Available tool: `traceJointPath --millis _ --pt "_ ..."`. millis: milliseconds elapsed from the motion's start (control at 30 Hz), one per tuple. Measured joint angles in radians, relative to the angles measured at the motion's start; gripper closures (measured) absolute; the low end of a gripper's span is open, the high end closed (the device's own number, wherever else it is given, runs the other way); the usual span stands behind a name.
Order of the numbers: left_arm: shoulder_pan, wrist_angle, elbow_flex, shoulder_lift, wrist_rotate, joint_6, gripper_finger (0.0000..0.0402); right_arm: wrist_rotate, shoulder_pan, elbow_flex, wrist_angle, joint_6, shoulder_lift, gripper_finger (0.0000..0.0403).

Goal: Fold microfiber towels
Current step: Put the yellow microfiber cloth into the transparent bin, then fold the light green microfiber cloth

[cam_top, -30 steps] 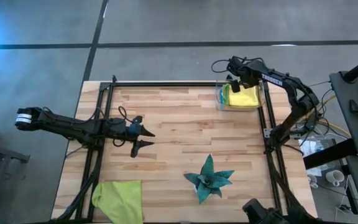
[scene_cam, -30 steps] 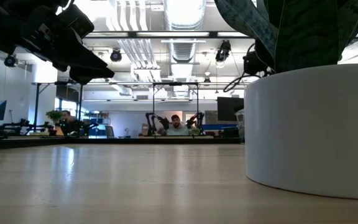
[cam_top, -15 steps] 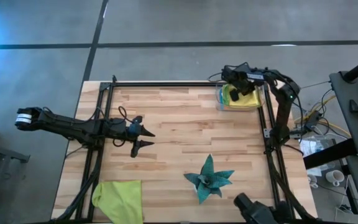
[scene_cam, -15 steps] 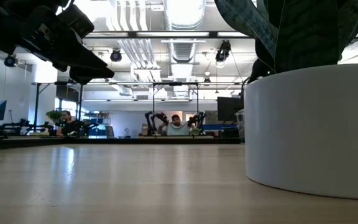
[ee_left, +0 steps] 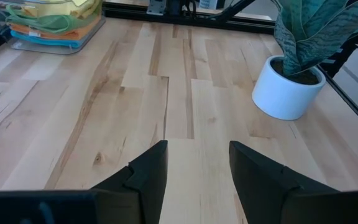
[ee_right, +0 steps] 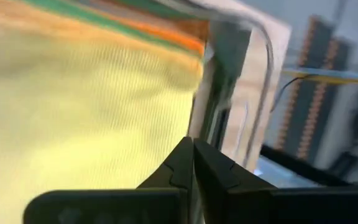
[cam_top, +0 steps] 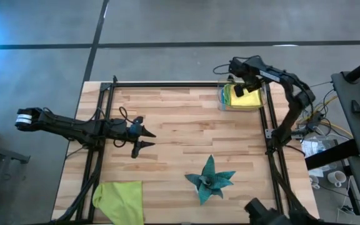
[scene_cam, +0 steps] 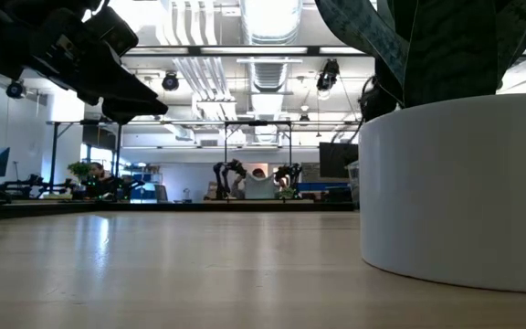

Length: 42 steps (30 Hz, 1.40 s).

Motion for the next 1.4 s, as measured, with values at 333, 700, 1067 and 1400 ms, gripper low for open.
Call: traceJointPath --millis 333,700,1067,1400 --pt "0.000 -0.016 -0.002 0.000 0.013 -0.005 0.0245 -0.138 0.036 -0.062 -0.100 0.011 -0.050 0.0394" --pt "0.000 -0.026 -0.002 0.000 0.018 0.000 0.0245 -0.036 0.085 -0.180 -0.086 -0.044 0.036 0.0394" --pt "0.000 -0.023 0.011 0.000 0.018 -0.004 0.0245 -0.140 0.081 -0.182 0.027 -0.092 0.030 0.0394" --pt "0.000 -0.020 0.011 0.000 0.018 -0.005 0.0245 -0.116 0.082 -0.115 -0.011 -0.108 -0.069 0.0394"
